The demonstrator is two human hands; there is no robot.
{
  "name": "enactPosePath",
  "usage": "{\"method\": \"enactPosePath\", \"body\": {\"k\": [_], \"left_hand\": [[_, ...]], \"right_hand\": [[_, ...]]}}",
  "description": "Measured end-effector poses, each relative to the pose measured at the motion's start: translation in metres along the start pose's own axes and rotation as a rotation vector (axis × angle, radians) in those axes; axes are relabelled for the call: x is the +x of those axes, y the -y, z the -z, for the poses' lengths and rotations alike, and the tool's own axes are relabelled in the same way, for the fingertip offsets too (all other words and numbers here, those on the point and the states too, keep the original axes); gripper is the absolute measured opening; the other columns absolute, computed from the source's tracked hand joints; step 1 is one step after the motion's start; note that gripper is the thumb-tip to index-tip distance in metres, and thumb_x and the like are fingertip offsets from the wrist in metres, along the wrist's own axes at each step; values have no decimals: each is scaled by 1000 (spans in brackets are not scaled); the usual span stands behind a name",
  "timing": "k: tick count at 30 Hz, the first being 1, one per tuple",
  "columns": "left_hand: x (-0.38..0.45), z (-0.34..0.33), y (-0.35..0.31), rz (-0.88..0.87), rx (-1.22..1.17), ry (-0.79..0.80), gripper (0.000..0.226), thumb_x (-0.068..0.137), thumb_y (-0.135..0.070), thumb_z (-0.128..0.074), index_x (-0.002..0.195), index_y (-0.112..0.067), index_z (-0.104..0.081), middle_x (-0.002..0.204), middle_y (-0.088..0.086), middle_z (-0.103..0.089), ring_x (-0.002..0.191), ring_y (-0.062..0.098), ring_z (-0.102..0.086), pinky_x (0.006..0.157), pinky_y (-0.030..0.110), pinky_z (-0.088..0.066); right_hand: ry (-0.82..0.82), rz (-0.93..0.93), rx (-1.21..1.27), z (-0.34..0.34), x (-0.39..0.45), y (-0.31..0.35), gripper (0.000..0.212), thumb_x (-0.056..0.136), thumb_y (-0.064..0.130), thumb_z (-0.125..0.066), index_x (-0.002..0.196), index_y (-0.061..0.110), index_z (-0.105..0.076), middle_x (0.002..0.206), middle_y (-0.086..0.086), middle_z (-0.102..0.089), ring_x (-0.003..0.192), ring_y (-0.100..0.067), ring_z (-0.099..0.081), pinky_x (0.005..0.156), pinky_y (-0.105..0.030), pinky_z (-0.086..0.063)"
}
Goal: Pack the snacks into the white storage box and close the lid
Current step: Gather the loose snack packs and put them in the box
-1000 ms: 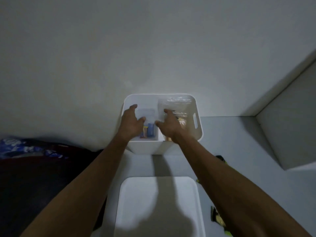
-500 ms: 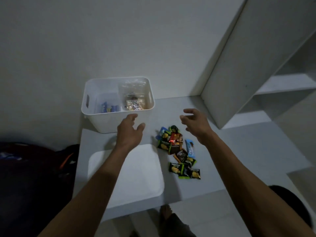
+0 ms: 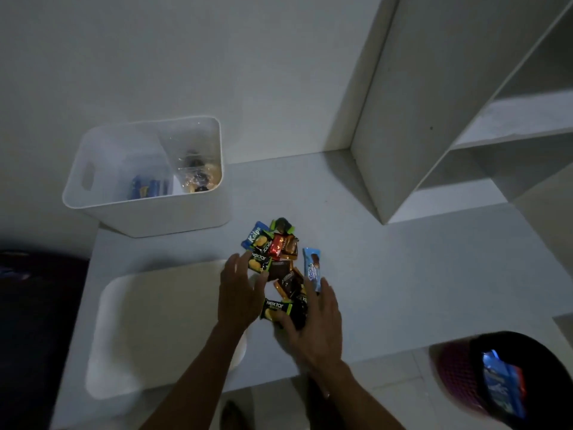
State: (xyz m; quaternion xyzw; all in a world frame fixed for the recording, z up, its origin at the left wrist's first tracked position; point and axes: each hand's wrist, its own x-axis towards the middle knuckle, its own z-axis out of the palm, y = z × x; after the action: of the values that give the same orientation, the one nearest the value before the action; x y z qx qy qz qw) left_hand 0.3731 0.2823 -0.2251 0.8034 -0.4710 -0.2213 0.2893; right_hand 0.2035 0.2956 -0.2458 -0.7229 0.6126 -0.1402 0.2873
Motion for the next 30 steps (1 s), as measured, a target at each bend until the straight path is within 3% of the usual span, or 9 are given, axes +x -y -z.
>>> {"method": "enactPosePath", "body": {"k": [2, 4, 10, 13, 18, 21, 24, 27, 30], "left_hand": [[8, -15, 0, 102, 45, -13, 62, 90, -46, -57, 143, -19, -40, 150, 16, -35, 137, 34, -33, 108, 49, -36], [17, -31, 4, 90, 89, -33, 68, 90, -51, -57, 147, -22, -34, 156, 15, -26, 143, 33, -24, 111, 50, -29], [55, -73, 27, 14, 302, 7, 74, 86, -73, -27, 148, -34, -30, 159, 14, -18, 147, 37, -12, 117, 55, -19], [59, -91, 37, -55, 379, 0, 67, 88, -68, -34, 146, -33, -39, 158, 14, -24, 145, 40, -17, 113, 58, -24], [53, -108, 34, -41, 418, -58, 55, 91, -53, -45, 142, -32, -45, 155, 10, -32, 142, 39, -25, 112, 55, -28], [46, -118, 26, -13, 424, -98, 52, 94, -51, -38, 141, -30, -47, 151, 8, -39, 138, 34, -32, 108, 56, -30], [40, -128, 25, -39, 537, -135, 56, 92, -62, -40, 140, -33, -48, 147, 7, -43, 136, 34, -36, 107, 55, -27], [42, -132, 24, -46, 589, -175, 53, 93, -64, -39, 137, -35, -51, 141, 7, -48, 129, 33, -43, 102, 54, -32], [39, -136, 26, -89, 591, -248, 44, 95, -59, -43, 126, -32, -61, 130, 7, -56, 117, 32, -50, 96, 47, -37]], "right_hand": [[17, -5, -75, -19, 4, -12, 96, 79, 85, -40, 156, 38, -8, 165, -8, -3, 151, -33, -5, 115, -53, -23], [15, 2, -131, -35, 12, -24, 100, 76, 88, -40, 156, 38, -8, 165, -12, 5, 151, -40, 2, 114, -62, -18], [36, 127, -227, -52, 54, -43, 91, 77, 88, -40, 154, 42, -21, 166, -10, 4, 150, -43, 2, 112, -66, -16], [-19, 163, -276, -50, 72, -60, 80, 82, 79, -46, 147, 33, -41, 164, -6, -16, 150, -37, -13, 110, -65, -26], [-125, 161, -276, -26, 101, -86, 79, 82, 76, -49, 140, 23, -51, 156, -8, -35, 145, -32, -29, 110, -55, -32], [-98, 166, -273, -13, 117, -98, 86, 79, 80, -49, 147, 28, -41, 160, -13, -24, 146, -30, -25, 110, -49, -32], [-9, 157, -339, -11, 129, -99, 89, 80, 84, -40, 153, 35, -26, 164, -11, -12, 151, -30, -14, 115, -55, -24], [-41, 191, -354, -15, 136, -98, 77, 86, 78, -38, 148, 32, -40, 159, -7, -31, 146, -28, -27, 111, -55, -29], [-176, 274, -309, -20, 134, -102, 58, 91, 66, -49, 132, 26, -58, 145, -4, -50, 130, -26, -46, 97, -45, -38]]}}
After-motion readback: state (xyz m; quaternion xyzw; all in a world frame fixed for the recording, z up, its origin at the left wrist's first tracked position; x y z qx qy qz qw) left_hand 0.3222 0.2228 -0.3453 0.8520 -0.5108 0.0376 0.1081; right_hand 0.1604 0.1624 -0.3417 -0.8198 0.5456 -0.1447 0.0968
